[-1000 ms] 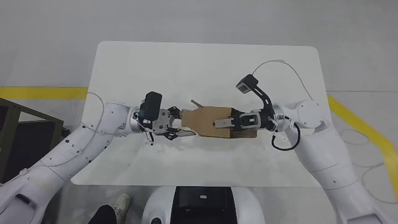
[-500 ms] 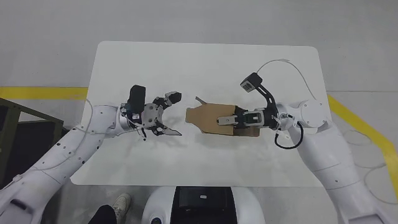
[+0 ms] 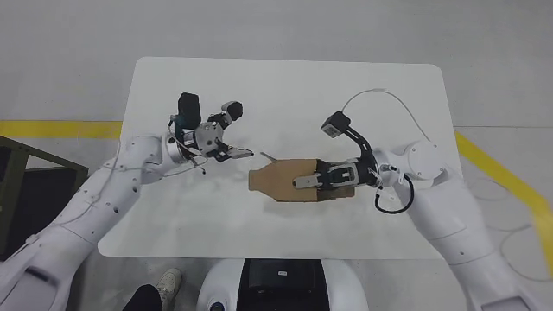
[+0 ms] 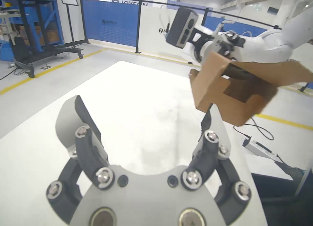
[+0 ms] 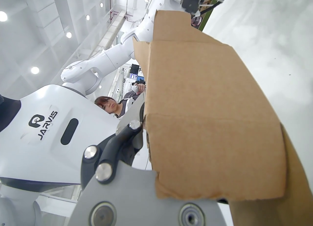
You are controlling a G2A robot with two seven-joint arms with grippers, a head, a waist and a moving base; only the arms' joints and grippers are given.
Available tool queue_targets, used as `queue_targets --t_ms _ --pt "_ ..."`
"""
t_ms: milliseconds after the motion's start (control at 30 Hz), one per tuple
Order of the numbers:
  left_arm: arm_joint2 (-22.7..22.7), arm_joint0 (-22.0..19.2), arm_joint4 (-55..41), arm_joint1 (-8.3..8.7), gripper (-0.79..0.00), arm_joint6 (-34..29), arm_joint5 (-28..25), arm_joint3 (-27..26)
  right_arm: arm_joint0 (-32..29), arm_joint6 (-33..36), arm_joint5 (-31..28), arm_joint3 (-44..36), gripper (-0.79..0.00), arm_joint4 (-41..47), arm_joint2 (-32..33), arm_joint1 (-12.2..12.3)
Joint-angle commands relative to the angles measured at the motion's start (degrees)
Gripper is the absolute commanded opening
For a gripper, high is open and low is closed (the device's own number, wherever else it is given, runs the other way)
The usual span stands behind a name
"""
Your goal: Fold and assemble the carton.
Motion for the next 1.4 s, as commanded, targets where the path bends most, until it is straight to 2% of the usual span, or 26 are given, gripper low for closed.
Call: queue_targets --t_ms 0,167,333,533,900,1367 --pt "-0.2 0.0 -0.8 -0.4 0.0 -2.1 2.0 -0.7 0.2 0.3 0.2 -0.1 -0.785 0.3 -0.5 -0.1" --pt "-0.8 0.0 -3.1 -1.24 0.0 -5.2 2.7 -1.5 0.7 0.6 0.4 0.2 -0.785 0.4 -1.6 -0.3" --pt "-1.7 0.4 -2.7 -1.67 0.0 -4.9 -1.0 -2.5 1.1 -0.1 0.5 1.0 -0.785 0.1 -2.0 -0.4" --pt "-4.1 1.9 -0.3 -1.55 0.0 -3.2 -3.2 -3.8 1.5 -1.1 0.4 2.0 -0.785 -0.2 -1.8 -0.4" --pt "-7.6 5.6 5.2 -0.97 0.0 -4.3 -5.1 -8.3 1.4 -0.4 -0.3 2.6 -0.785 2.1 -0.8 -0.2" --pt "-8.0 5.4 5.6 -2.59 0.0 -6.0 -6.7 -9.9 1.6 -0.4 -0.3 2.8 -0.785 1.8 -1.2 -0.3"
